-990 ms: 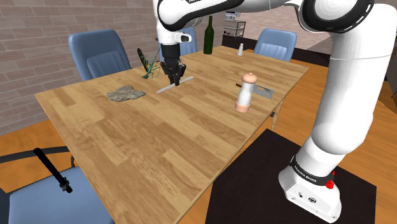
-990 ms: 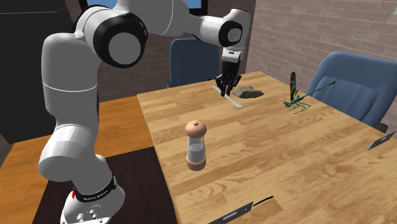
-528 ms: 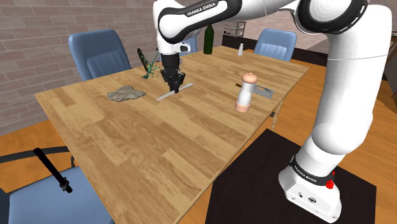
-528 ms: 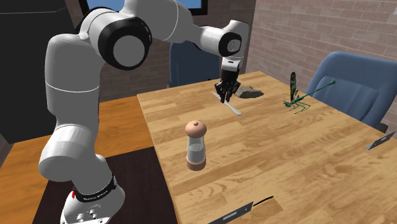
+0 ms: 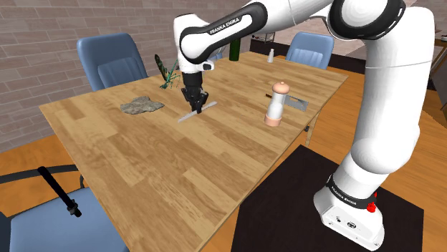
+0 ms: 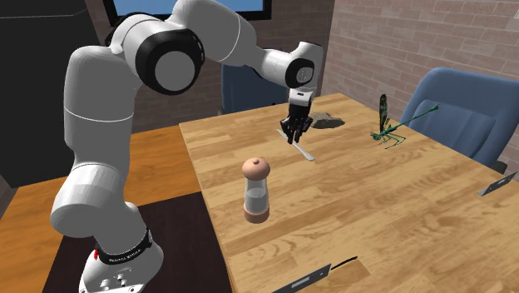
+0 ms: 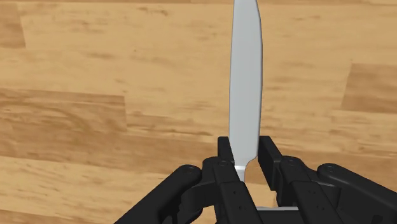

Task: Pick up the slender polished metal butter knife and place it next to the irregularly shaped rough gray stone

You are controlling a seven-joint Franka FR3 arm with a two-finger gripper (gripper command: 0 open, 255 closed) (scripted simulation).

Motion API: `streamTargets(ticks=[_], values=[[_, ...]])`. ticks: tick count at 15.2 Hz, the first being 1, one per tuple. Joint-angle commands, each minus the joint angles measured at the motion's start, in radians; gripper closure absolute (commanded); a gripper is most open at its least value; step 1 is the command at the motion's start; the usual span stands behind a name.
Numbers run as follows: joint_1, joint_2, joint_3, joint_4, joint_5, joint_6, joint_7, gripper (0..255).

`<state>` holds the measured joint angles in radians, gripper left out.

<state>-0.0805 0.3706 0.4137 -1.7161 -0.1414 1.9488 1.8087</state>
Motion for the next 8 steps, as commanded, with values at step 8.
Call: streamTargets(ticks=[8], values=[[0.003,0.025,-0.005,-0.036,-0.013,0.059,0.008,255]])
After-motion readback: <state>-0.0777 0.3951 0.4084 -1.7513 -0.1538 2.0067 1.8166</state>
